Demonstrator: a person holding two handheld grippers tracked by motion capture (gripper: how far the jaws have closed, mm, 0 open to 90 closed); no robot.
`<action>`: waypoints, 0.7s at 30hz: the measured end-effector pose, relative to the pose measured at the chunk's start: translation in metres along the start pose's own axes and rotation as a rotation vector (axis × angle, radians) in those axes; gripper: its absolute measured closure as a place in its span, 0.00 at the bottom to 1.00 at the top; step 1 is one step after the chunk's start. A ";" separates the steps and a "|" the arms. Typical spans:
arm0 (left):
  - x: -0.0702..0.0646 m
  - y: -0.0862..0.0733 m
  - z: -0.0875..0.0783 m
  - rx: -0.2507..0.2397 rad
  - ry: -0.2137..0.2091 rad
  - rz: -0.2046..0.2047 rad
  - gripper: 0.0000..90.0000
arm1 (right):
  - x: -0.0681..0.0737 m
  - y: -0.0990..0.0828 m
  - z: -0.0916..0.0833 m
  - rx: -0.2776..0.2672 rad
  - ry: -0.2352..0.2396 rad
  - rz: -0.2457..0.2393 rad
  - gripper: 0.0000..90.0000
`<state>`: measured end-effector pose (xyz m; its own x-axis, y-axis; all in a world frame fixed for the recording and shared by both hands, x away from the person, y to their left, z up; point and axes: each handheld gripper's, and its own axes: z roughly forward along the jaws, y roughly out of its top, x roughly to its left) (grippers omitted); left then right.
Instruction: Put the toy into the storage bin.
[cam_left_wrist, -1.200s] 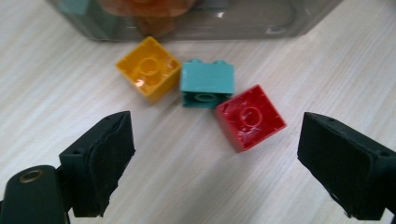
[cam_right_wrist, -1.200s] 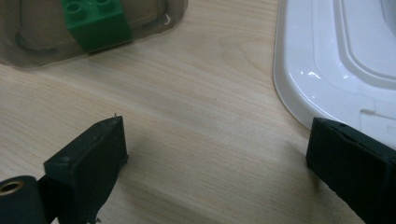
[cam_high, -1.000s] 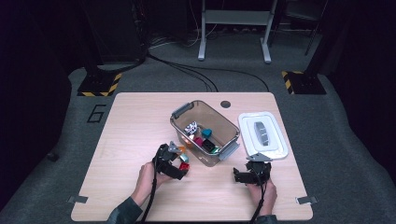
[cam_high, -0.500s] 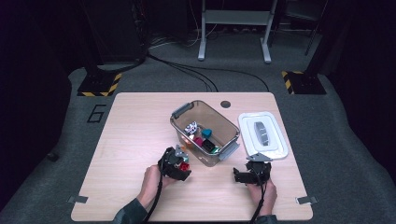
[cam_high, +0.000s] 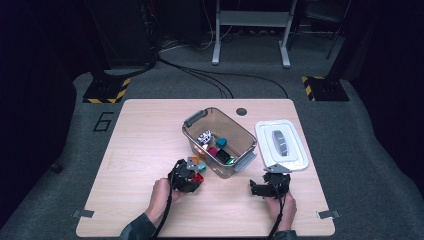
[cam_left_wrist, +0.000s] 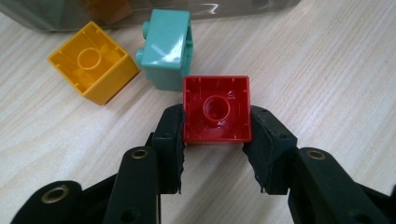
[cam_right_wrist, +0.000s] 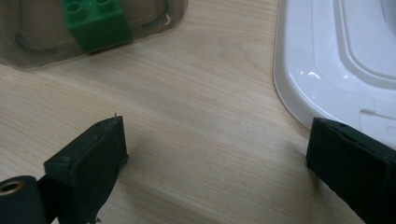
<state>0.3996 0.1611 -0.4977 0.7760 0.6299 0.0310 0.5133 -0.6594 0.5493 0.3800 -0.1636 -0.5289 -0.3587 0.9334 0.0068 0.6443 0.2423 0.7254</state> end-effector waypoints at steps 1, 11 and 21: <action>0.000 -0.001 0.000 -0.003 0.008 0.000 0.65 | 0.000 0.000 0.000 0.000 0.000 0.000 0.05; 0.006 -0.014 -0.010 0.004 0.012 -0.001 0.65 | 0.000 0.000 0.000 -0.001 0.000 -0.003 0.05; 0.007 -0.013 -0.015 0.003 0.012 -0.017 0.42 | 0.000 0.000 0.000 0.000 0.000 -0.001 0.05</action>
<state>0.3930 0.1803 -0.4920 0.7627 0.6460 0.0322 0.5274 -0.6499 0.5472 0.3800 -0.1636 -0.5289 -0.3590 0.9333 0.0062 0.6440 0.2430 0.7254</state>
